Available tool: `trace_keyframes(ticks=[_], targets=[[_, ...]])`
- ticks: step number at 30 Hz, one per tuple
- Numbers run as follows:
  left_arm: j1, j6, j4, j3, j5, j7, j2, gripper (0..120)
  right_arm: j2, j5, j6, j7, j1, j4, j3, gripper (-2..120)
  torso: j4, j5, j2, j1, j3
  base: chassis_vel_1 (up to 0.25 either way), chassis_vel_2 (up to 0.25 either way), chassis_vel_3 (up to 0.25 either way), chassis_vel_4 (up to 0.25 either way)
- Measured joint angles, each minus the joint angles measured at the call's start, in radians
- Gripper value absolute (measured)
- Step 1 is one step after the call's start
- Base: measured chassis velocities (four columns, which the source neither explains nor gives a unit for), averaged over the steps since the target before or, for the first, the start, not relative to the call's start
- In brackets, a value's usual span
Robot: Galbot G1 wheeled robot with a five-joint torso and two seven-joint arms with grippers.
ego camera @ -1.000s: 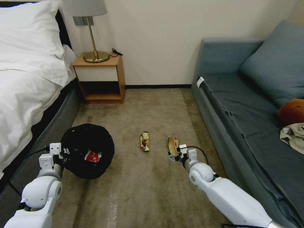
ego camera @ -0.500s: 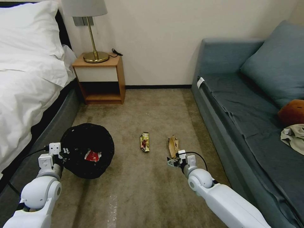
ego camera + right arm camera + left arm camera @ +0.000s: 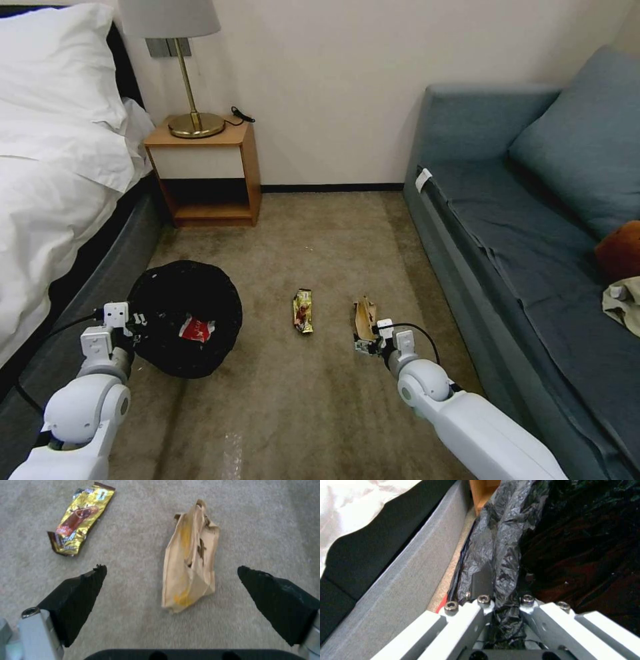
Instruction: Pick up the trash bin, then pick up the garbage on the floor and place it into the trash bin.
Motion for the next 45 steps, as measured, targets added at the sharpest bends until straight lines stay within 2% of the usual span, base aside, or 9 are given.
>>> trace_keyframes(ticks=[34, 45], targets=[[-0.021, -0.004, 0.026, 0.014, 0.009, 0.002, -0.006, 1, -0.006, -0.010, -0.005, -0.022, -0.002, -0.015, -0.013, 100, -0.0001, 0.0000, 0.000, 0.000, 0.000, -0.092, 0.085, 0.079, -0.087], [-0.010, -0.016, 0.027, 0.011, 0.010, 0.005, -0.007, 1, -0.071, 0.056, -0.090, -0.021, 0.041, 0.039, -0.049, 100, 0.0000, 0.0000, 0.000, 0.000, 0.000, -0.080, 0.088, 0.089, -0.089]])
